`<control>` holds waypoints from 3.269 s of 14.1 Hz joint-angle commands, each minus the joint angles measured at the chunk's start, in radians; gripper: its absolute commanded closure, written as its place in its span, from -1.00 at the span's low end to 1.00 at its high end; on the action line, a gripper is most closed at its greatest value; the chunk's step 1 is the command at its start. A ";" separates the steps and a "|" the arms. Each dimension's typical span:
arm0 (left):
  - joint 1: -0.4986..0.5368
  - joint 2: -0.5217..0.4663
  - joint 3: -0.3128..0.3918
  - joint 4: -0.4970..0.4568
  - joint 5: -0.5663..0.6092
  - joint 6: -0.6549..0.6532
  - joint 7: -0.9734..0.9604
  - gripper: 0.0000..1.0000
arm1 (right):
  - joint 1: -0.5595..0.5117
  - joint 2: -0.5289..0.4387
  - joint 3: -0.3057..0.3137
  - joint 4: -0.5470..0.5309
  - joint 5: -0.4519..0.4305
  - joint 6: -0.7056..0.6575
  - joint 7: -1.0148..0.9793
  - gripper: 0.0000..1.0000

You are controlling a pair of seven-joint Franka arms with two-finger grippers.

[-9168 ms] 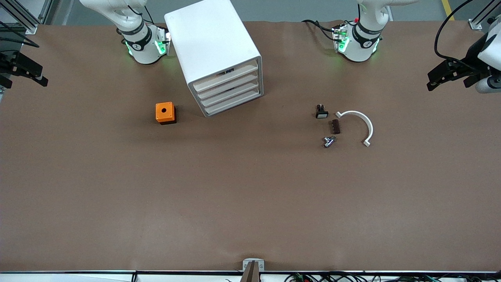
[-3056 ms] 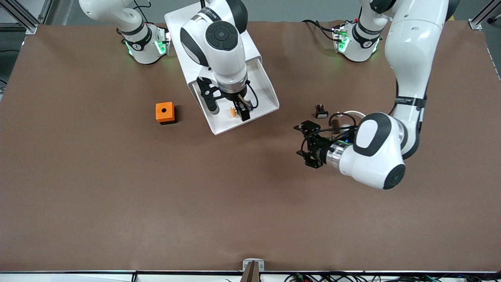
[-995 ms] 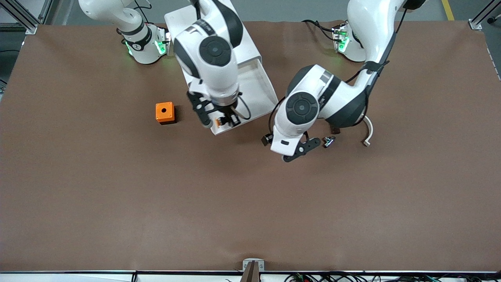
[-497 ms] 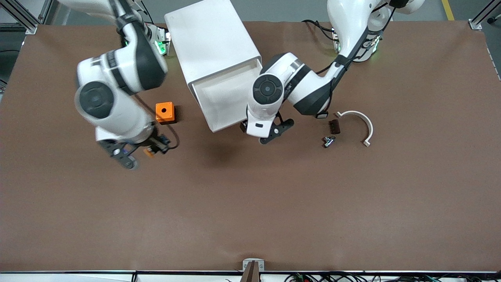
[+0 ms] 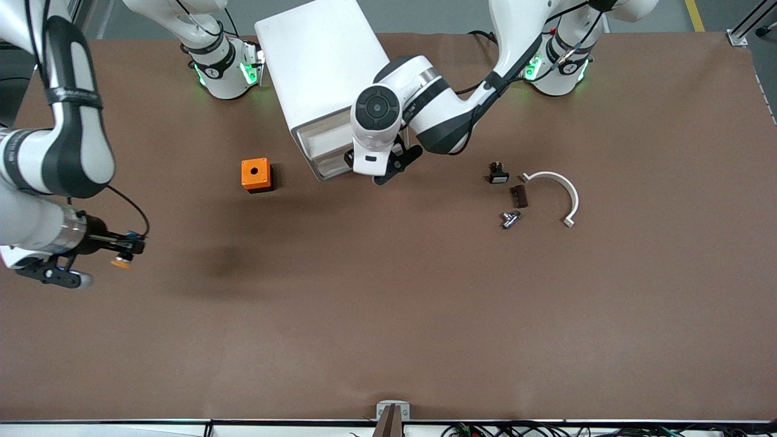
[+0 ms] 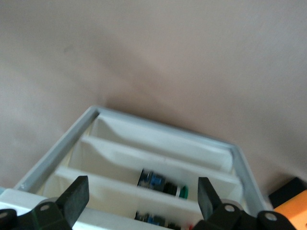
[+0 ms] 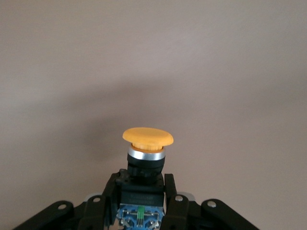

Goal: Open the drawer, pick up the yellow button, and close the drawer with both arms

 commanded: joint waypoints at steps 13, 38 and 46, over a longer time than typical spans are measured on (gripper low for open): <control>0.116 -0.045 0.002 -0.009 0.031 -0.054 0.012 -1.00 | -0.144 0.170 0.033 -0.262 -0.029 0.579 -0.257 -1.00; 0.579 -0.666 0.324 -0.219 0.163 -0.294 1.285 -1.00 | 0.016 -0.114 0.034 0.376 -0.018 -0.553 -0.082 -1.00; 0.591 -0.738 0.276 -0.248 0.163 -0.380 1.316 -1.00 | 0.016 -0.185 0.030 0.376 0.029 -0.616 -0.088 -1.00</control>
